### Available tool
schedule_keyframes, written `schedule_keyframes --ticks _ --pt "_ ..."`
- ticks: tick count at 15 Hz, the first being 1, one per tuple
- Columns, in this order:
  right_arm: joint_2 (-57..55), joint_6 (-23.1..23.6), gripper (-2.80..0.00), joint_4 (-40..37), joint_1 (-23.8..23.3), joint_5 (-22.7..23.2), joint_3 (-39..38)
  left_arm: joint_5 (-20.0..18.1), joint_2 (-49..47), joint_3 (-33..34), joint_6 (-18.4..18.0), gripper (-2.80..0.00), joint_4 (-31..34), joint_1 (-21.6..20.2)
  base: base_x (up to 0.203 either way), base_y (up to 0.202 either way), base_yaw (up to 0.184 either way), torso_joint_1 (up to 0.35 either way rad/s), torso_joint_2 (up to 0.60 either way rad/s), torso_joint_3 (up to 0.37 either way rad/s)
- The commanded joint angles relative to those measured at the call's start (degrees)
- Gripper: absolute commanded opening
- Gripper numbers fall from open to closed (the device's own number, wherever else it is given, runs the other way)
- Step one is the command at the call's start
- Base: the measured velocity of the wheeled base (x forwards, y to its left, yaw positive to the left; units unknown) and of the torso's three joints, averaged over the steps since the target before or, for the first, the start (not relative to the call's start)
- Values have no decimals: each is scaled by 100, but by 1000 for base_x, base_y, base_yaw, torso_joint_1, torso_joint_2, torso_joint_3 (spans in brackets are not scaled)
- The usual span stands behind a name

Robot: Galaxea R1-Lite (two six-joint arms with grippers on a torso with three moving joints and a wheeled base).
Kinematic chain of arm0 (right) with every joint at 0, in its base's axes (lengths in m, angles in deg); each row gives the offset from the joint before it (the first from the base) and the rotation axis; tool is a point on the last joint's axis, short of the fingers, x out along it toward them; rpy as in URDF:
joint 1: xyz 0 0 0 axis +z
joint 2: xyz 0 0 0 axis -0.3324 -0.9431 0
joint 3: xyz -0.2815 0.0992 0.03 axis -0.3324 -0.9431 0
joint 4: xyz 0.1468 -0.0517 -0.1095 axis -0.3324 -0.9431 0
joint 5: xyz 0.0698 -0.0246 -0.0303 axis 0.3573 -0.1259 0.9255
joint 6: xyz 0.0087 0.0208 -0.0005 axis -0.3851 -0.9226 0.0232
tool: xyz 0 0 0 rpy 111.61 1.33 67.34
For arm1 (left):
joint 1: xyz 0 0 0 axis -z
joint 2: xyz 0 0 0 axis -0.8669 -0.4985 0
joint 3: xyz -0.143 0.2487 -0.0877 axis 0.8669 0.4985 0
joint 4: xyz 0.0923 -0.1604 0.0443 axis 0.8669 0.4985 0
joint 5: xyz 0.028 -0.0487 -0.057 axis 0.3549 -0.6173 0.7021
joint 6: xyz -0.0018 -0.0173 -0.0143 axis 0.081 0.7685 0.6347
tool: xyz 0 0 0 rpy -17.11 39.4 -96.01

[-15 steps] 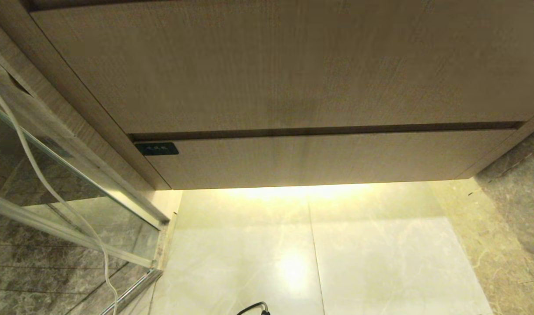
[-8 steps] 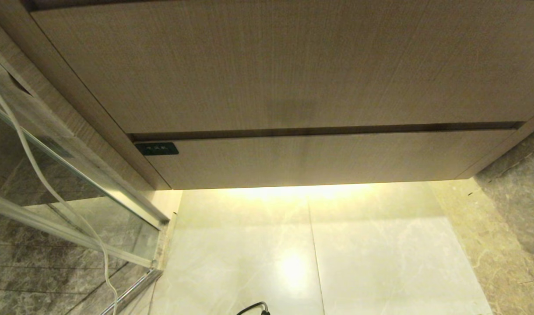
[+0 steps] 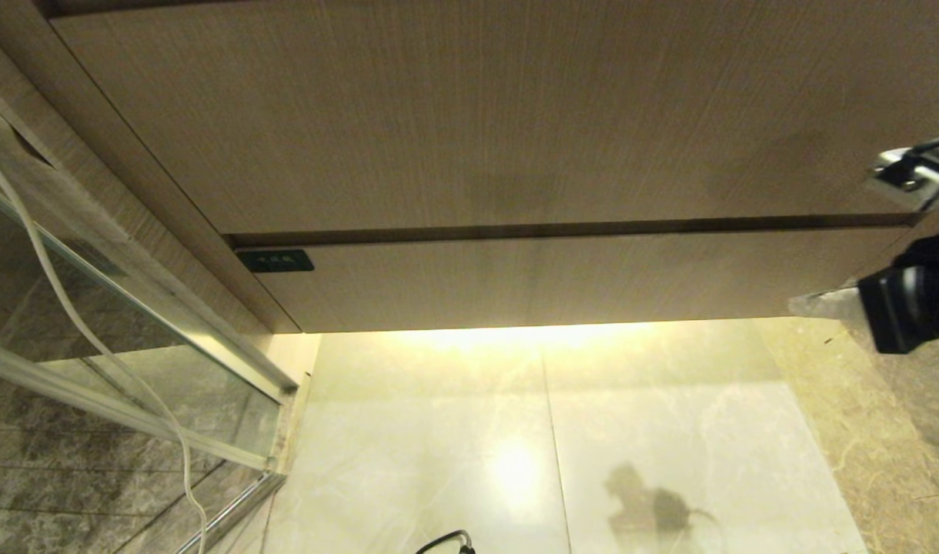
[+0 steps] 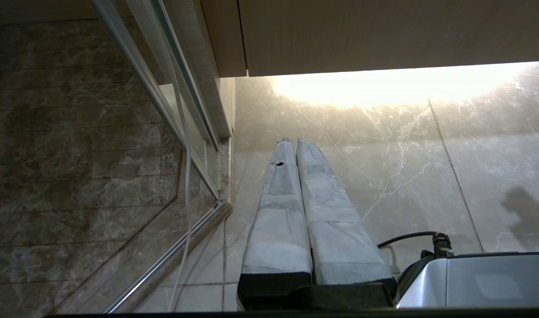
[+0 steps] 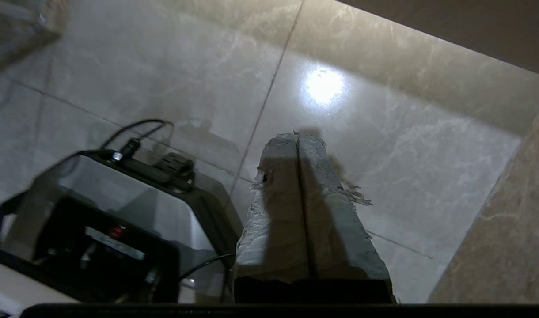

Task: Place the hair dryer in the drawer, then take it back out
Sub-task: Pull open the drawer

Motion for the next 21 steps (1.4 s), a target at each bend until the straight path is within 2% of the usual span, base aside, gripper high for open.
schedule_keyframes --ticks 1,3,5,6,7,9,10,12,14,16,21 --pt "-1375 312 0 259 154 -36 169 1 -6 9 0 -280 -1 0 0 0 0 0 0 0" --pt "-1816 674 0 589 254 -59 211 1 -6 9 0 -280 -1 0 0 0 0 0 0 0" --pt "-2073 1303 0 849 273 -60 193 1 -4 9 0 -280 -1 0 0 0 0 0 0 0" --pt "-2183 1819 0 1065 270 -59 159 1 -6 9 0 -280 -1 0 0 0 0 0 0 0" --pt "-2279 2445 0 1339 273 -57 117 1 -6 0 0 -280 -1 0 0 0 0 0 0 0" --pt "-2423 4298 0 2301 260 -56 -65 1 -6 9 0 -280 -1 0 0 0 0 0 0 0" --pt "-2493 5307 0 3212 240 -24 -207 1 -6 9 0 -280 -1 0 0 0 0 0 0 0" --pt "-2557 6589 0 4875 163 331 -698 1 -6 9 0 -280 -1 0 0 0 0 0 0 0" --pt "-2487 6961 0 5527 123 706 -1180 1 -6 9 0 -280 -1 0 0 0 0 0 0 0" --pt "-2462 6999 0 5920 110 785 -1242 1 1 9 0 -280 -1 0 0 0 0 0 0 0" --pt "-2512 6960 0 5931 66 750 -1328 1 -6 2 0 -280 -1 0 0 0 0 0 0 0"
